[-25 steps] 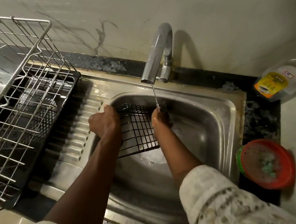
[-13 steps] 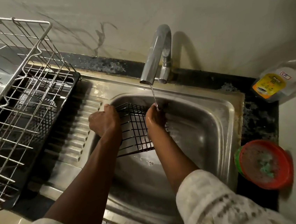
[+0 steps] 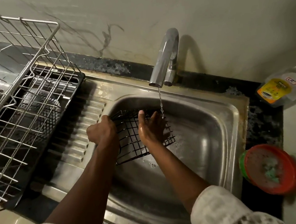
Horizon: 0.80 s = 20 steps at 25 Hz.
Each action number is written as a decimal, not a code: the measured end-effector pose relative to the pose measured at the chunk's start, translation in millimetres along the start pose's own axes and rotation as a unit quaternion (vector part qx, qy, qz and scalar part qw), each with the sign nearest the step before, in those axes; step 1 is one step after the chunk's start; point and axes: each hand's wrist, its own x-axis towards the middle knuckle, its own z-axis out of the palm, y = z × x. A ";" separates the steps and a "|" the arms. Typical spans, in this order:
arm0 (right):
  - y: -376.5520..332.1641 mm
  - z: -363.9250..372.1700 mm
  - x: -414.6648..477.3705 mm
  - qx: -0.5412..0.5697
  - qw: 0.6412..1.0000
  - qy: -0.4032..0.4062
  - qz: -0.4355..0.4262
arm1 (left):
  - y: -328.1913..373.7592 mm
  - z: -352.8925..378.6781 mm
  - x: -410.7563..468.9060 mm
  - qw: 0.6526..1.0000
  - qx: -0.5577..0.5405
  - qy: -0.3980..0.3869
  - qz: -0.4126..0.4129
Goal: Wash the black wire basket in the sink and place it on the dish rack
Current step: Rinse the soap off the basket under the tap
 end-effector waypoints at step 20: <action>-12.7 -14.9 12.6 -0.036 0.994 -0.004 -0.106 | 6.6 -0.5 -7.3 0.997 -0.033 -0.012 -0.065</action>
